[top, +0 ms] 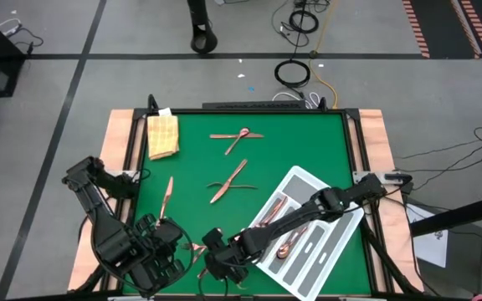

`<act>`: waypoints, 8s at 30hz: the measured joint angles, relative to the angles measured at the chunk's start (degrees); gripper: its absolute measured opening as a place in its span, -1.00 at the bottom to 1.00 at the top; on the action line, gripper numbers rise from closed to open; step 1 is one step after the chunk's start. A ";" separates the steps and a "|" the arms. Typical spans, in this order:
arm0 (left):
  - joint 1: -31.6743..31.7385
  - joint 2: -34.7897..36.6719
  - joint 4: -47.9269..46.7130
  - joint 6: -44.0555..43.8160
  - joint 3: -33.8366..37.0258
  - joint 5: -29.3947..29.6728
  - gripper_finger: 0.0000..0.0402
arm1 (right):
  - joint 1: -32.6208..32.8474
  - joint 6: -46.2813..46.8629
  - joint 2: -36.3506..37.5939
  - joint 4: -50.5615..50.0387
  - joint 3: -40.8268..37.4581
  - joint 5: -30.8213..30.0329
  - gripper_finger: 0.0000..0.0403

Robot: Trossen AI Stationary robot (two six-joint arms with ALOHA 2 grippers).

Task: Sort silverware
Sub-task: Put the bronze knife into the silverware tray

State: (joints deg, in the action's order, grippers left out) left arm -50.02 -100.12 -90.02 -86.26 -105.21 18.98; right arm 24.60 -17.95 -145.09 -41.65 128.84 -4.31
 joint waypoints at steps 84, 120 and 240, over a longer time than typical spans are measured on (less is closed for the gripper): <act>0.00 -0.02 0.00 1.66 0.02 6.85 -1.00 | -1.65 6.47 -2.74 -8.70 5.88 -0.33 -0.98; 0.00 -0.02 -0.02 2.59 0.04 8.44 -1.00 | -2.25 -0.94 -5.77 -5.77 6.38 1.79 -0.28; -1.49 -0.02 0.00 3.08 3.32 13.18 -1.00 | 2.32 19.20 14.66 -46.83 6.12 -15.25 -1.00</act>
State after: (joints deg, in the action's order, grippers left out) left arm -51.51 -100.14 -90.02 -83.18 -101.89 32.16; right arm 26.93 1.25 -130.42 -88.48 134.96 -19.56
